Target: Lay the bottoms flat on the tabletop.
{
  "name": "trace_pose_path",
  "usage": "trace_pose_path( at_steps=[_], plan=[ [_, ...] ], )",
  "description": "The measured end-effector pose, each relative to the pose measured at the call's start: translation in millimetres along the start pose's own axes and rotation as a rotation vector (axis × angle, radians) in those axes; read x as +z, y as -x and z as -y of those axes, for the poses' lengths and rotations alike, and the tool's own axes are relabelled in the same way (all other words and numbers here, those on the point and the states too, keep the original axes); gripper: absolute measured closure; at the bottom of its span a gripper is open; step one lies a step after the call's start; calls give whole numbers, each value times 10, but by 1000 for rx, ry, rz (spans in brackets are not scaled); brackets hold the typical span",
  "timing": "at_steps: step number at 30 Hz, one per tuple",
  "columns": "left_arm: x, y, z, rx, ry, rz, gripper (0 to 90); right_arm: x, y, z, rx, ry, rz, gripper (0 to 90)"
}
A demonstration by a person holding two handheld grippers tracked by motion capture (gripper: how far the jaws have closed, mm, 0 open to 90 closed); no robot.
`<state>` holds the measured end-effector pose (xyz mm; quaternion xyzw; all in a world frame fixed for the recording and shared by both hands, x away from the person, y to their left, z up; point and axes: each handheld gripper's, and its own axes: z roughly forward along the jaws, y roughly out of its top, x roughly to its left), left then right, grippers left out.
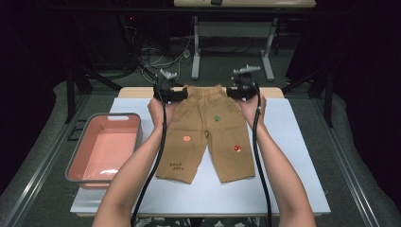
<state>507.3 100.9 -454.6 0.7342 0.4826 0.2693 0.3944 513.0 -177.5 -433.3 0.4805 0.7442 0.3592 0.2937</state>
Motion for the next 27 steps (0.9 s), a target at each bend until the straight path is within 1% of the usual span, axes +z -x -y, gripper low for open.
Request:
trace_pose_path(
  at_steps=[1, 3, 4, 5, 7, 9, 10, 12, 13, 14, 15, 16, 18, 20, 21, 22, 24, 25, 26, 27],
  plan=[
    [-11, 16, 104, 5, -17, 17, 224, 3, -5, 147, 4, -15, -34, 385],
    [-46, 62, 313, -12, -25, 53, 205, -2, -40, 435, -6, -55, -68, 371],
    [-68, 98, 431, 3, -45, 74, 204, -8, -55, 571, -5, -70, -91, 362],
    [-84, 120, 507, 1, -46, 89, 192, -17, -65, 733, -8, -90, -109, 357],
    [-136, 183, 683, 32, -65, 120, 187, -38, -64, 934, 0, -119, -132, 352],
    [-196, 245, 843, 43, -71, 153, 182, -66, -44, 1138, 19, -139, -149, 348],
    [-227, 271, 909, 50, -73, 163, 179, -84, -26, 1224, 32, -149, -155, 347],
    [-294, 301, 1026, 78, -87, 181, 167, -125, 4, 1369, 60, -158, -169, 345],
    [-316, 320, 1084, 87, -86, 190, 159, -144, 11, 1426, 65, -169, -167, 343],
    [-340, 337, 1138, 97, -93, 189, 158, -164, 21, 1476, 71, -173, -170, 342],
    [-369, 341, 1184, 115, -102, 190, 156, -181, 22, 1510, 64, -185, -167, 340],
    [-393, 345, 1233, 118, -99, 190, 150, -197, 14, 1533, 59, -193, -169, 331],
    [-455, 327, 1315, 123, -115, 209, 144, -237, 21, 1566, 44, -196, -171, 325],
    [-510, 327, 1397, 135, -115, 219, 138, -275, 19, 1605, 46, -201, -173, 328],
    [-535, 326, 1433, 143, -120, 224, 138, -288, 26, 1623, 38, -207, -173, 338],
    [-556, 334, 1468, 138, -126, 232, 137, -304, 24, 1637, 42, -217, -172, 345],
    [-603, 343, 1512, 155, -137, 248, 134, -320, 17, 1670, 41, -220, -175, 366],
    [-625, 358, 1533, 160, -135, 250, 133, -328, 15, 1685, 34, -228, -167, 378],
    [-652, 372, 1553, 166, -137, 253, 133, -329, 5, 1703, 42, -231, -171, 394],
    [-681, 380, 1571, 178, -138, 254, 133, -334, 3, 1716, 30, -224, -166, 418]
  ],
)
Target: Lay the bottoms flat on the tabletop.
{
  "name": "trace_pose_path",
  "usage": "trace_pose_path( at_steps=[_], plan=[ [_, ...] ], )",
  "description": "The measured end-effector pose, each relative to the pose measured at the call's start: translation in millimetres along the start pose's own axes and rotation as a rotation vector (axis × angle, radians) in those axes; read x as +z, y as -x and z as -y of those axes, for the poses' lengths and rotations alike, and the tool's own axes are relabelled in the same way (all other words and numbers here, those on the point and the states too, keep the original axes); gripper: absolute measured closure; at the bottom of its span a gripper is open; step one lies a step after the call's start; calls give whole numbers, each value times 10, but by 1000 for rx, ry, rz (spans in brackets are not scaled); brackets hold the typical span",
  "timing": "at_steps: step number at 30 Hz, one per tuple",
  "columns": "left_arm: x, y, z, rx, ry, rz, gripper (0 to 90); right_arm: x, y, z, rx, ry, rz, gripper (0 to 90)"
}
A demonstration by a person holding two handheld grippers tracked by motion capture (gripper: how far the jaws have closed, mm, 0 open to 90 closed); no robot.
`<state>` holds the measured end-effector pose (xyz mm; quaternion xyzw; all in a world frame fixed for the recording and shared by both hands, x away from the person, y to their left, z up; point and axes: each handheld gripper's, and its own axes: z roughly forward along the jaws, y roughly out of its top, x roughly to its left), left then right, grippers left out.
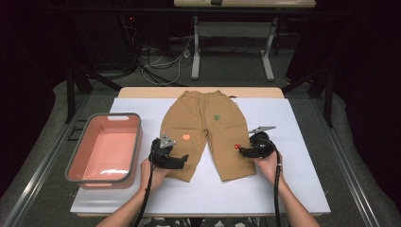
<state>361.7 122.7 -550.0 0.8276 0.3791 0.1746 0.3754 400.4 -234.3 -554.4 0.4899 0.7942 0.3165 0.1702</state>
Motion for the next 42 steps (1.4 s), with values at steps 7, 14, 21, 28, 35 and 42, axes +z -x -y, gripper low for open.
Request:
trace_pose_path(
  at_steps=[7, 14, 21, 28, 35, 42],
  plan=[
    [-80, 35, 131, 15, -22, 10, 129, -26, 18, 49, 9, 25, 15, 543],
    [-199, 52, 211, 27, -33, 14, 120, -37, 27, 73, 17, 36, 28, 639],
    [-214, 85, 296, 23, -63, 30, 134, -29, 0, 76, 15, 40, 8, 757],
    [-212, 91, 345, 43, -69, 54, 246, -19, -6, 79, 18, 45, -16, 861],
    [-208, 126, 362, 84, -38, 118, 607, -12, -19, 87, 27, 54, -22, 887],
    [-182, 132, 357, 99, -28, 132, 861, -18, -38, 82, 17, 61, -7, 892]
  ],
)
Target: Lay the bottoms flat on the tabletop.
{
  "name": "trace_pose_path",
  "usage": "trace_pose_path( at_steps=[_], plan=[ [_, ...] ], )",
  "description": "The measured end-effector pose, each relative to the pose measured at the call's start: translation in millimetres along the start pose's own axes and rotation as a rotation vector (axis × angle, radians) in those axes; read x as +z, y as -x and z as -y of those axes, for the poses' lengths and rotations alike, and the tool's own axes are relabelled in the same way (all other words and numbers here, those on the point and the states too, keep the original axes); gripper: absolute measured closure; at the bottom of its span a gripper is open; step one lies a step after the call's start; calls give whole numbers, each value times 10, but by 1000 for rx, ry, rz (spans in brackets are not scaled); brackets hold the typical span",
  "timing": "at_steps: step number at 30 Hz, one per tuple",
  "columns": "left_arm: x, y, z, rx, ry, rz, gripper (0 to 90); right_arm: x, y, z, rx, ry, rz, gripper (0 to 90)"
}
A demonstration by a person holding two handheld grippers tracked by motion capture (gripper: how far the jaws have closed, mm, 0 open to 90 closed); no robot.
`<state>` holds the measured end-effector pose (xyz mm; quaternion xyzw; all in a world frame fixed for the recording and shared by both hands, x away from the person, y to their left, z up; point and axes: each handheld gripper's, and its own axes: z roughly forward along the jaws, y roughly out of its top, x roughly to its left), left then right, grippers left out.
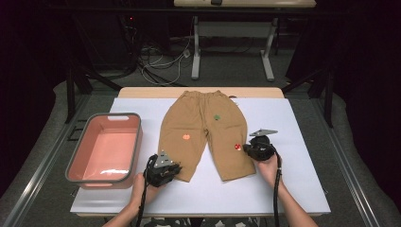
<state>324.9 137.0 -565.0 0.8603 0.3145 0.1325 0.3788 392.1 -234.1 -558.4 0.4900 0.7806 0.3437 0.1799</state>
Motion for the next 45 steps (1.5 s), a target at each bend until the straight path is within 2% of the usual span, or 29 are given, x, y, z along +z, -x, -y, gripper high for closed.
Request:
trace_pose_path(
  at_steps=[3, 10, 13, 18, 24, 37, 45],
  plan=[
    [-6, -7, 4, -10, 3, 5, 891, -4, -1, -2, 1, 0, -1, 892],
    [-33, 4, 8, -17, -3, 0, 900, -9, -2, -6, -6, -2, 0, 893],
    [-34, -1, 9, -30, -7, 12, 900, -23, 14, -8, -17, 3, -2, 893],
    [-42, 3, 14, -34, -7, 14, 900, -68, 29, -19, -10, 6, -4, 894],
    [-52, 48, 14, -36, -11, 30, 900, -108, 21, -10, -18, -2, -5, 895],
    [-148, 180, 81, -27, -8, 60, 900, -271, -65, 124, -31, -15, -33, 893],
    [-209, 292, 134, -16, -12, 83, 900, -379, -97, 226, -47, -29, -32, 892]
  ],
)
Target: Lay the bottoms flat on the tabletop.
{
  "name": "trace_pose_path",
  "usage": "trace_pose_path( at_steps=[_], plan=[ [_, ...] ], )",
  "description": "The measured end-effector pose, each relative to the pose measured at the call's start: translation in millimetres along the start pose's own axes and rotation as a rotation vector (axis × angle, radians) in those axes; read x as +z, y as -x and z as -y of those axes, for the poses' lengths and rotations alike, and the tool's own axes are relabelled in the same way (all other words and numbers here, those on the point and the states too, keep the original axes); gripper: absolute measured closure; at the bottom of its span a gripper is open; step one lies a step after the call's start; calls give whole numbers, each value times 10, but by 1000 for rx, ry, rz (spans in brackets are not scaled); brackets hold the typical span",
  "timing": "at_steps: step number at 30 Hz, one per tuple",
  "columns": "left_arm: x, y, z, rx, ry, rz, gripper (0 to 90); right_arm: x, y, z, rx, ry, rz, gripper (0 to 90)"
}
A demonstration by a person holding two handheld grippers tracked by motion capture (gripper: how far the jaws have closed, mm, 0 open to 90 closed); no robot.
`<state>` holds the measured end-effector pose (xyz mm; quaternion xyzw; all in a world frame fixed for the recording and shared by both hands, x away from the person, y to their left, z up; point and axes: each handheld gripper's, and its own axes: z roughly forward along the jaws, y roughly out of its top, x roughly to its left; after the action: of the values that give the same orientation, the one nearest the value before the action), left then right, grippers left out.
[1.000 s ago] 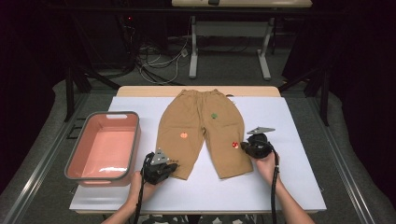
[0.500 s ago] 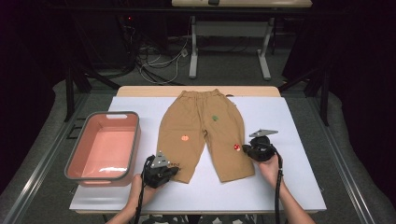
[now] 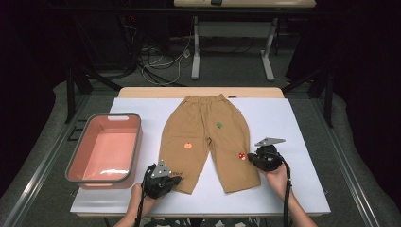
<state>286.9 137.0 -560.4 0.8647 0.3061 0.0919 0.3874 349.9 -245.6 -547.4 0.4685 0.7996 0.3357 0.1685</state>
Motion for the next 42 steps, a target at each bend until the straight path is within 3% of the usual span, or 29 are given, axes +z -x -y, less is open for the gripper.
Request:
trace_pose_path(
  at_steps=[6, 10, 13, 17, 26, 28, 33, 34, 38, 40, 42],
  plan=[
    [-33, 37, 9, 5, -4, 6, 900, -55, -16, 52, -6, -1, -1, 891],
    [-44, 76, 39, -15, -10, 15, 900, -81, -18, 82, -7, -10, -2, 891],
    [-59, 89, 49, 4, -12, 17, 900, -108, -31, 114, -5, -10, -5, 890],
    [-73, 142, 77, -18, -16, 38, 900, -145, -48, 167, -15, -18, -9, 890],
    [-92, 166, 98, -19, -15, 49, 889, -224, -89, 248, -13, -22, -16, 884],
    [-104, 150, 86, -14, -20, 52, 808, -228, -82, 243, -15, -18, -14, 838],
    [-138, 87, 57, -45, 4, 39, 469, -254, -36, 229, -9, 15, -11, 565],
    [-152, 68, 54, -53, 13, 35, 420, -257, -27, 227, -6, 23, -9, 544],
    [-206, 10, 40, -76, 29, 25, 311, -270, 2, 226, -6, 39, -14, 412],
    [-218, -21, 24, -56, 35, 7, 293, -274, 15, 226, -9, 51, -21, 356],
    [-217, -62, 10, -70, 36, 5, 241, -275, 16, 221, -13, 52, -22, 337]
  ],
)
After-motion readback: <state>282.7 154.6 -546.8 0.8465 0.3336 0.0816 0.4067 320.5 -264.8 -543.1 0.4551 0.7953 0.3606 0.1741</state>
